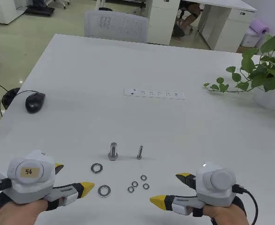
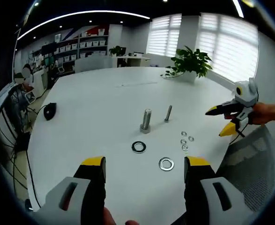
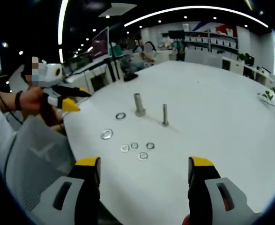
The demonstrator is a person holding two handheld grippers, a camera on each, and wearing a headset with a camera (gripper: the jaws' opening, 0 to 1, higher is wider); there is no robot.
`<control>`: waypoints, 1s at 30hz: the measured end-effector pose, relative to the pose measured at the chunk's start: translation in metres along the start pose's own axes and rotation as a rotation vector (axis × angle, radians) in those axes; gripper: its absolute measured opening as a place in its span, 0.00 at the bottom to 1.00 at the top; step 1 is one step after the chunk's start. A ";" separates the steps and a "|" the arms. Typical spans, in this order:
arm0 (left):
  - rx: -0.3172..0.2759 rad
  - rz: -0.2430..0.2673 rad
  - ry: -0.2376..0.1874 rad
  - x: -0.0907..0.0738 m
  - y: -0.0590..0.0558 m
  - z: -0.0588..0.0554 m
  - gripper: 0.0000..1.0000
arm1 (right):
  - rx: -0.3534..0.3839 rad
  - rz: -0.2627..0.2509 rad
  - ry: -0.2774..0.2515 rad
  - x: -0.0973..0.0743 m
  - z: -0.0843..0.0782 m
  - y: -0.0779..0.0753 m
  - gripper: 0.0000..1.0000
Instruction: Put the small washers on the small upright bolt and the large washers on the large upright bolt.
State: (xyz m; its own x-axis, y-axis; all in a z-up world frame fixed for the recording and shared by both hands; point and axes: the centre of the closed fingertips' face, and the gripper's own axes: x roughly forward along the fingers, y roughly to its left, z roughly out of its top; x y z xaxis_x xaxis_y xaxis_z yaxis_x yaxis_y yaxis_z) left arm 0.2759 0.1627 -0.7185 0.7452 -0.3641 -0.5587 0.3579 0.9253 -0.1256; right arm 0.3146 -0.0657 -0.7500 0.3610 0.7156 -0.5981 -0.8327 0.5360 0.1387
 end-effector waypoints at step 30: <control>0.015 -0.017 0.030 0.000 -0.006 -0.009 0.68 | 0.019 -0.010 0.026 -0.006 -0.013 -0.001 0.76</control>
State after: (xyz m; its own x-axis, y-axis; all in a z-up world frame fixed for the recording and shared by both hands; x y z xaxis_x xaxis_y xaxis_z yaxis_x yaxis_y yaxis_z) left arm 0.2683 0.1586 -0.7251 0.7218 -0.3766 -0.5807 0.3794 0.9170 -0.1231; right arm 0.3074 -0.0760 -0.7574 0.3584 0.6983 -0.6196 -0.8210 0.5517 0.1469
